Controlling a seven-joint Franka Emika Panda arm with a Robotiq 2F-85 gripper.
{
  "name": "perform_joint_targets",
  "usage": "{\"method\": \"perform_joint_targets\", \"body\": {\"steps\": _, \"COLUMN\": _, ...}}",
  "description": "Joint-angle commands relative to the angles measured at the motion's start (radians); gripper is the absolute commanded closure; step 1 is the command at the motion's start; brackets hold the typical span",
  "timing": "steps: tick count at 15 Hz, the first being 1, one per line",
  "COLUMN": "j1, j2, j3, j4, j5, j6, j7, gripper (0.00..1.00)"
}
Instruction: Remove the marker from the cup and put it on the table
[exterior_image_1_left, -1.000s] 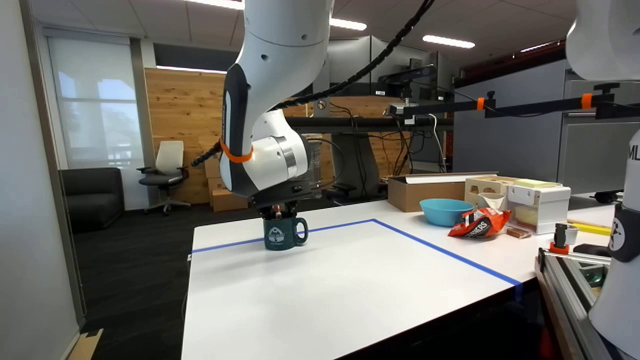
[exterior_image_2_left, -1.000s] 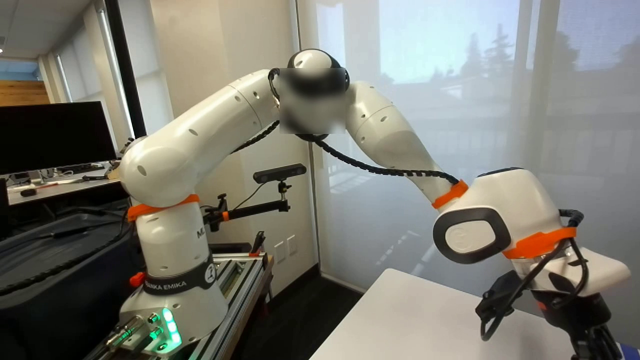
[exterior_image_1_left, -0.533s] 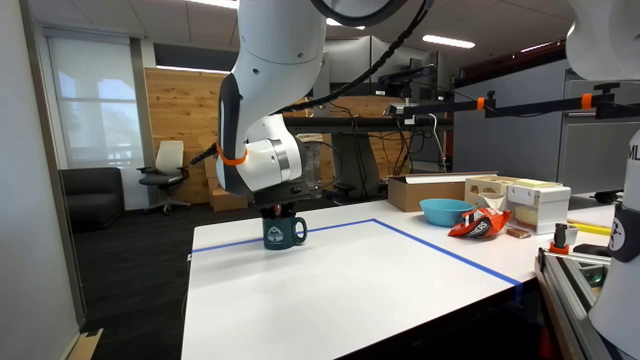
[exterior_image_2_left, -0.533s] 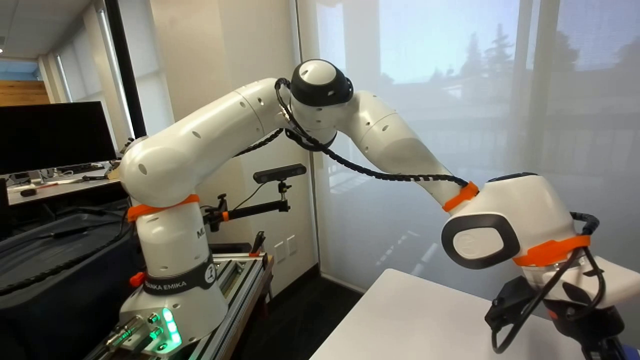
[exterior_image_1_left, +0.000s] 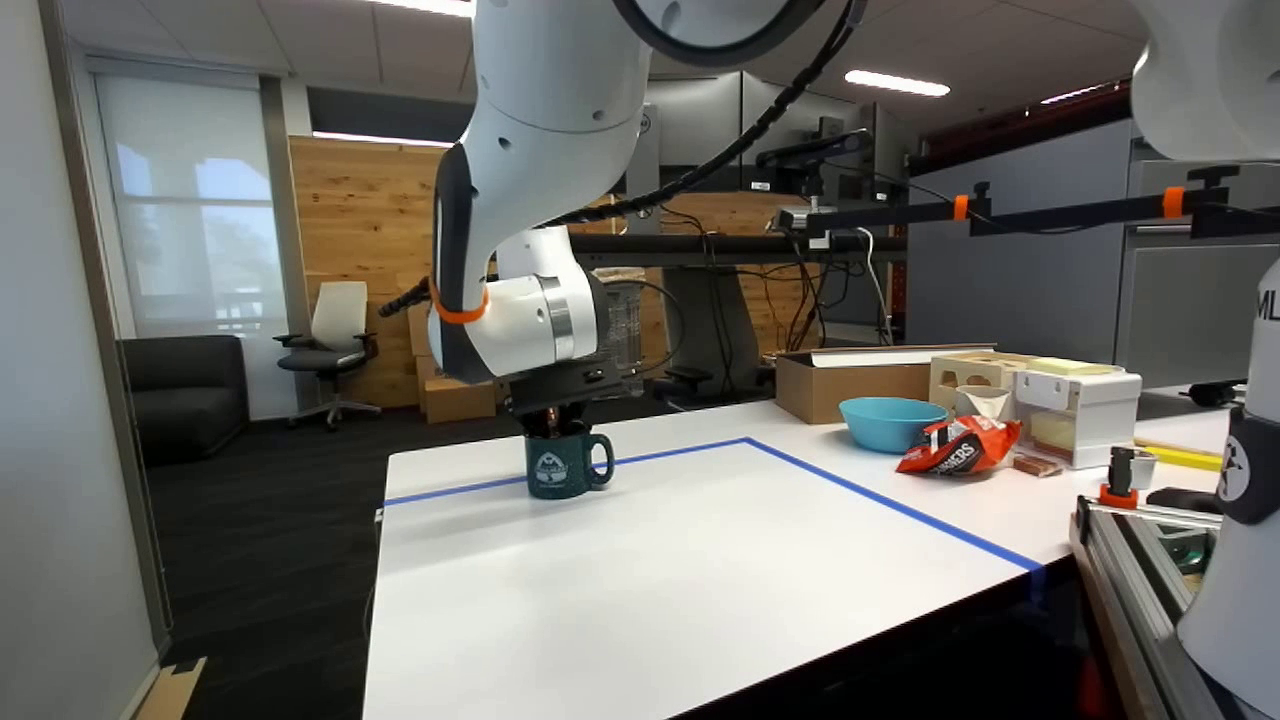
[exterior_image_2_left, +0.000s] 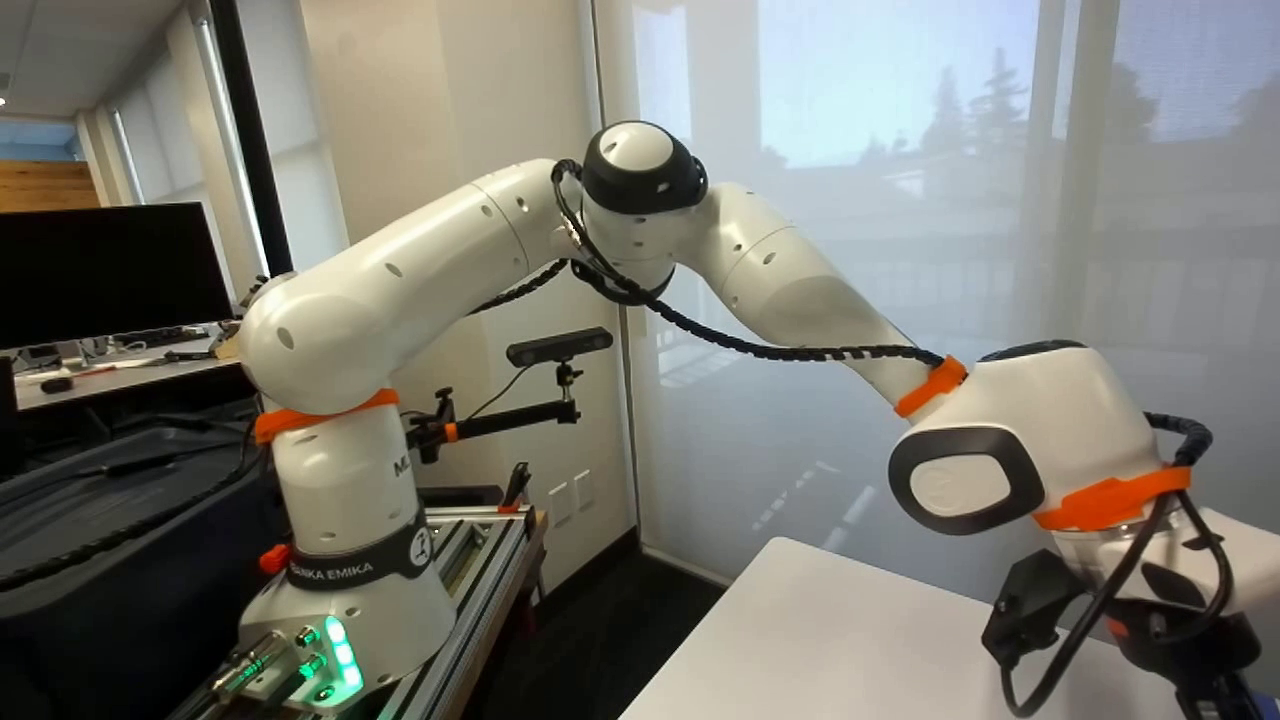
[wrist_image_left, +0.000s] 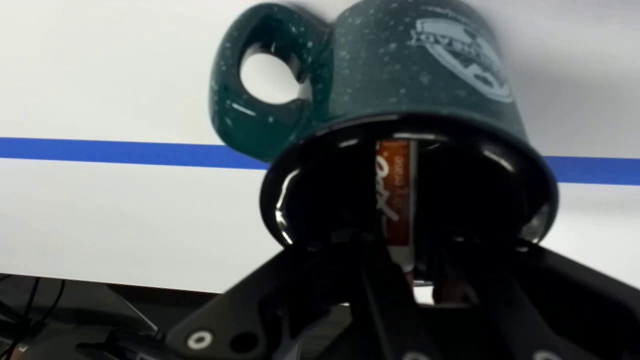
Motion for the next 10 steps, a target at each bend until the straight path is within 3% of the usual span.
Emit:
{"method": "perform_joint_targets", "body": {"steps": 1, "j1": 0.001, "j2": 0.081, "j3": 0.014, "j4": -0.030, "j5": 0.018, "j6": 0.034, "j7": -0.077, "gripper": 0.95}}
{"method": "perform_joint_targets", "body": {"steps": 10, "j1": 0.023, "j2": 0.278, "j3": 0.041, "j4": -0.142, "j5": 0.027, "j6": 0.140, "j7": -0.229, "gripper": 0.95}}
